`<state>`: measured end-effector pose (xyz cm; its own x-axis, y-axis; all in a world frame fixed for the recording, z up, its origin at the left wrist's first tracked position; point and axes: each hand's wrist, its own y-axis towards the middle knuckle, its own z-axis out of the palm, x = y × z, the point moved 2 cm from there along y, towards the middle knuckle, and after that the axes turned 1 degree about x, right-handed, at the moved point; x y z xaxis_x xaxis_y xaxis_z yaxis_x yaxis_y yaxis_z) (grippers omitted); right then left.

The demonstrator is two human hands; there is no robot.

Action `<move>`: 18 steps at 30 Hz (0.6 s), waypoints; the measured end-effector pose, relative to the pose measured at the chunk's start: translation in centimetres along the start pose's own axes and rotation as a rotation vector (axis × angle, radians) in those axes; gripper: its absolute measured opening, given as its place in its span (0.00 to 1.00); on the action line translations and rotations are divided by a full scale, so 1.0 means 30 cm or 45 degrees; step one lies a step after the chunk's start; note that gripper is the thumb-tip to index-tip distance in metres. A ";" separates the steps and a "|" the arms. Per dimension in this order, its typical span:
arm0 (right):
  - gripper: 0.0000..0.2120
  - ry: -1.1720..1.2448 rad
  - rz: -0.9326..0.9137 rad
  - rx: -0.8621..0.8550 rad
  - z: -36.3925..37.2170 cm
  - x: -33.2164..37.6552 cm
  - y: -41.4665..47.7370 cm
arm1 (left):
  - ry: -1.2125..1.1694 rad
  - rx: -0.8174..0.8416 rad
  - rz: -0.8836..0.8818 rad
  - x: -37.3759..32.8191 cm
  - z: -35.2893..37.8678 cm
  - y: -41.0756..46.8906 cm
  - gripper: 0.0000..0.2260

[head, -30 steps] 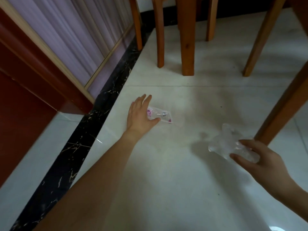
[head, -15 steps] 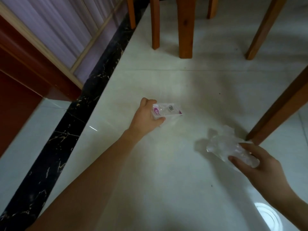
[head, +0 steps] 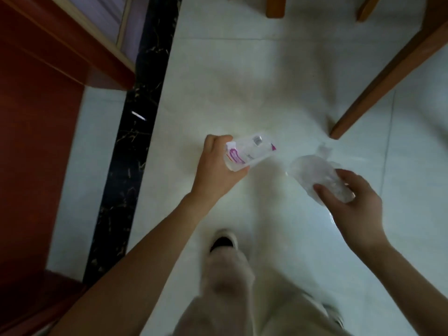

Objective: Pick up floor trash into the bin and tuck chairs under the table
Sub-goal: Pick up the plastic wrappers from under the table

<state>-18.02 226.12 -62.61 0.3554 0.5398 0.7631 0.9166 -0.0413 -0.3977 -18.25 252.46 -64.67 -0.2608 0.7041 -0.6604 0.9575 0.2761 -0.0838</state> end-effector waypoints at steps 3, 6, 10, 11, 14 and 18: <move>0.17 -0.056 -0.071 0.011 -0.144 0.248 -0.178 | -0.057 -0.048 -0.061 -0.224 -0.258 -0.106 0.28; 0.18 -0.036 -0.077 -0.025 -0.310 0.520 -0.360 | -0.152 -0.088 -0.091 -0.470 -0.519 -0.181 0.27; 0.19 -0.007 -0.122 -0.086 -0.539 0.893 -0.597 | -0.214 -0.161 -0.090 -0.793 -0.881 -0.280 0.28; 0.19 -0.005 -0.137 -0.099 -0.593 0.984 -0.649 | -0.226 -0.178 -0.082 -0.866 -0.972 -0.298 0.28; 0.17 -0.002 -0.201 -0.123 -0.747 1.219 -0.798 | -0.225 -0.285 -0.022 -1.056 -1.230 -0.370 0.27; 0.13 0.123 -0.312 -0.196 -0.862 1.470 -0.948 | -0.222 -0.390 0.090 -1.226 -1.550 -0.433 0.26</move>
<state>-23.68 229.36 -4.45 0.1294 0.4674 0.8745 0.9915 -0.0505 -0.1197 -26.83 253.41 -4.59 -0.1448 0.6136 -0.7762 0.8843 0.4321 0.1767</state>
